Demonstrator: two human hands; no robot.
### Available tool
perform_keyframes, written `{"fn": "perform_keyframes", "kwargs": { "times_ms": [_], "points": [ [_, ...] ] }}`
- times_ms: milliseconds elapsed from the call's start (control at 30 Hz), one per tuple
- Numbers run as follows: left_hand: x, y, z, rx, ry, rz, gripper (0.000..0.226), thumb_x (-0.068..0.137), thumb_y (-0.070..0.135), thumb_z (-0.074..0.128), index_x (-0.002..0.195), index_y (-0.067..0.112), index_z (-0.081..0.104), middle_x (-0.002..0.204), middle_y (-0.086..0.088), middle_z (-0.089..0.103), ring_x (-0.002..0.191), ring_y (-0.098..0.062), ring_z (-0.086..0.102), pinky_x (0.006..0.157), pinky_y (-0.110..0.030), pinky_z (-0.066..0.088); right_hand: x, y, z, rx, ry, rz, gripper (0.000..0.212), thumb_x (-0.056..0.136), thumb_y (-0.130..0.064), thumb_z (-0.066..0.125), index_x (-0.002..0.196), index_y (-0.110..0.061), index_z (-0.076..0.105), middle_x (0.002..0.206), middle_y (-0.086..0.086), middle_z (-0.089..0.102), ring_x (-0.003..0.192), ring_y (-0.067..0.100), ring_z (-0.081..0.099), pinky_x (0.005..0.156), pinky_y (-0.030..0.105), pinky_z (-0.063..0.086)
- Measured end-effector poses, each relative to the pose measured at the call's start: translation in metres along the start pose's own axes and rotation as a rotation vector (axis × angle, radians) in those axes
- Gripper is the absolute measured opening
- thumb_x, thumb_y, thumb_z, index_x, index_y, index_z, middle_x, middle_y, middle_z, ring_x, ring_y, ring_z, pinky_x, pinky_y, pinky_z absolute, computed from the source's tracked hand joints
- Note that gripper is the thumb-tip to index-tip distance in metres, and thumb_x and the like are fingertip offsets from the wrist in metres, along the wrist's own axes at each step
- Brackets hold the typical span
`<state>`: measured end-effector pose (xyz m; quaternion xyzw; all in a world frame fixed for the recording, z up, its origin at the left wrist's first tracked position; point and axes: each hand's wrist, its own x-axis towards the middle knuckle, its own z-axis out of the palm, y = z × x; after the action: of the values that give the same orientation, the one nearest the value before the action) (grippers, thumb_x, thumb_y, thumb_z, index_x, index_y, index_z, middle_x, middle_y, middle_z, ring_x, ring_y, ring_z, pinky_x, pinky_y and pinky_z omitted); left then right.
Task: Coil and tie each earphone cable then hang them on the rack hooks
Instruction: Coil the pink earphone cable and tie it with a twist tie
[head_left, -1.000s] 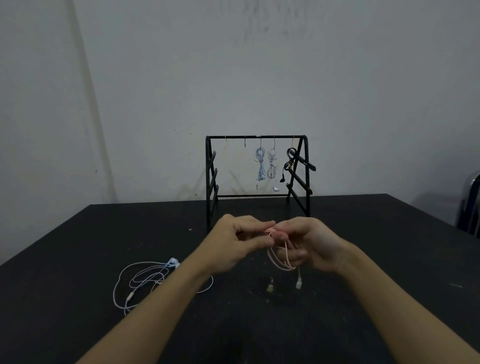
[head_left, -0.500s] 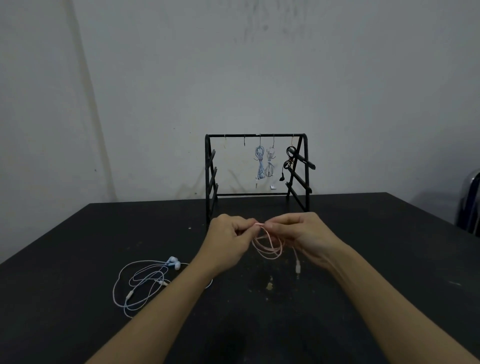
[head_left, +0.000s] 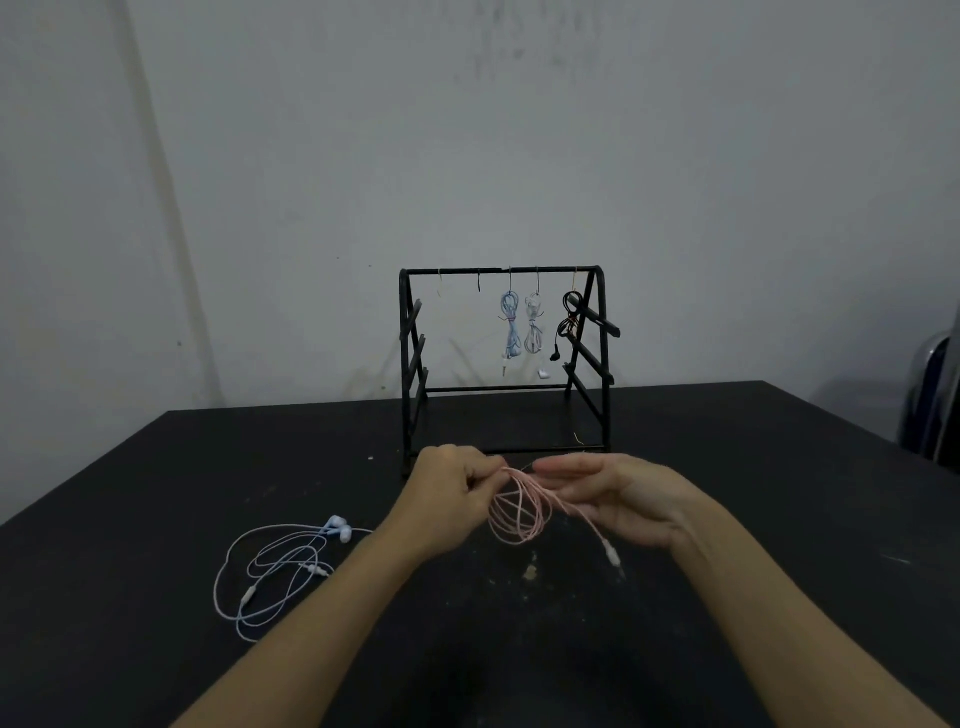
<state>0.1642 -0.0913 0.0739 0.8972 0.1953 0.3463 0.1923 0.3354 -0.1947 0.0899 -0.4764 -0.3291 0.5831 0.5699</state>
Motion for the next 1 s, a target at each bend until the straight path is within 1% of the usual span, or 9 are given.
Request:
{"fn": "perform_keyframes", "kwargs": {
  "times_ms": [233,333,433,500,600,700,833,933,1000],
  "points": [
    [-0.007,0.000,0.004,-0.047,-0.041,0.040,0.014,0.088,0.011,0.061,0.091,0.006,0.074,0.080,-0.008,0.068,0.072,-0.012,0.062,0.066,-0.026,0.051,0.001,0.006,0.002,-0.455,0.143,0.054,0.033,0.076,0.014,0.062,0.103,-0.005,0.067,0.107,0.014,0.066,0.079,0.020,0.070,0.059,0.021,0.054],
    [-0.006,0.000,0.004,-0.047,-0.021,0.024,0.015,0.088,0.013,0.061,0.092,0.006,0.074,0.079,-0.009,0.068,0.069,-0.014,0.063,0.066,-0.029,0.051,0.004,0.010,0.009,-0.539,0.232,-0.115,0.020,0.088,-0.004,0.058,0.103,-0.013,0.066,0.104,0.006,0.068,0.087,0.012,0.067,0.068,0.024,0.053],
    [-0.002,0.001,0.005,-0.050,-0.005,0.001,0.016,0.089,0.012,0.060,0.094,0.007,0.075,0.077,-0.011,0.068,0.068,-0.019,0.063,0.064,-0.031,0.050,0.008,0.016,0.022,-0.557,0.058,-0.233,0.038,0.089,-0.013,0.059,0.126,-0.019,0.051,0.114,-0.001,0.065,0.104,0.008,0.061,0.080,0.019,0.050],
    [0.001,0.003,0.005,-0.060,0.002,-0.018,0.016,0.089,0.012,0.060,0.094,0.010,0.075,0.078,-0.010,0.069,0.070,-0.019,0.063,0.064,-0.029,0.050,0.012,0.021,0.029,-0.542,-0.088,-0.217,0.051,0.083,-0.010,0.065,0.130,-0.017,0.046,0.116,0.004,0.063,0.105,0.014,0.061,0.089,0.028,0.050],
    [0.001,0.002,0.001,-0.100,0.011,-0.078,0.016,0.089,0.016,0.060,0.095,0.013,0.075,0.075,-0.004,0.068,0.062,-0.011,0.063,0.058,-0.020,0.050,0.014,0.026,0.030,-0.511,-0.197,-0.216,0.034,0.086,0.000,0.057,0.119,-0.008,0.052,0.093,0.010,0.065,0.076,0.016,0.062,0.065,0.029,0.048],
    [0.001,0.000,-0.005,-0.077,0.003,-0.078,0.015,0.089,0.017,0.060,0.093,0.015,0.075,0.072,-0.002,0.067,0.061,-0.007,0.058,0.058,-0.013,0.043,0.012,0.024,0.030,-0.444,-0.223,-0.116,0.018,0.094,-0.001,0.041,0.107,-0.007,0.053,0.079,0.005,0.062,0.059,0.009,0.051,0.053,0.022,0.037],
    [0.001,0.000,-0.012,-0.046,0.011,-0.042,0.015,0.089,0.015,0.060,0.091,0.014,0.075,0.070,0.002,0.065,0.059,-0.002,0.055,0.055,-0.009,0.038,0.011,0.017,0.029,-0.346,-0.187,-0.002,0.022,0.096,-0.011,0.034,0.102,-0.008,0.054,0.062,-0.004,0.040,0.048,0.005,0.028,0.045,0.017,0.020],
    [0.002,0.003,-0.014,-0.057,0.035,-0.050,0.015,0.089,0.013,0.060,0.088,0.010,0.074,0.066,0.001,0.061,0.057,-0.006,0.055,0.054,-0.016,0.041,0.012,0.016,0.029,-0.317,-0.163,0.006,0.037,0.100,-0.029,0.033,0.103,-0.004,0.058,0.059,-0.006,0.032,0.045,0.004,0.022,0.041,0.016,0.018],
    [0.002,0.005,-0.014,-0.079,0.038,-0.042,0.015,0.089,0.010,0.059,0.088,0.007,0.074,0.062,0.004,0.055,0.052,-0.002,0.050,0.051,-0.010,0.034,0.012,0.016,0.029,-0.259,-0.152,-0.005,0.041,0.100,-0.033,0.033,0.102,-0.001,0.060,0.057,-0.007,0.029,0.045,0.004,0.021,0.041,0.016,0.019]
  ]
}}
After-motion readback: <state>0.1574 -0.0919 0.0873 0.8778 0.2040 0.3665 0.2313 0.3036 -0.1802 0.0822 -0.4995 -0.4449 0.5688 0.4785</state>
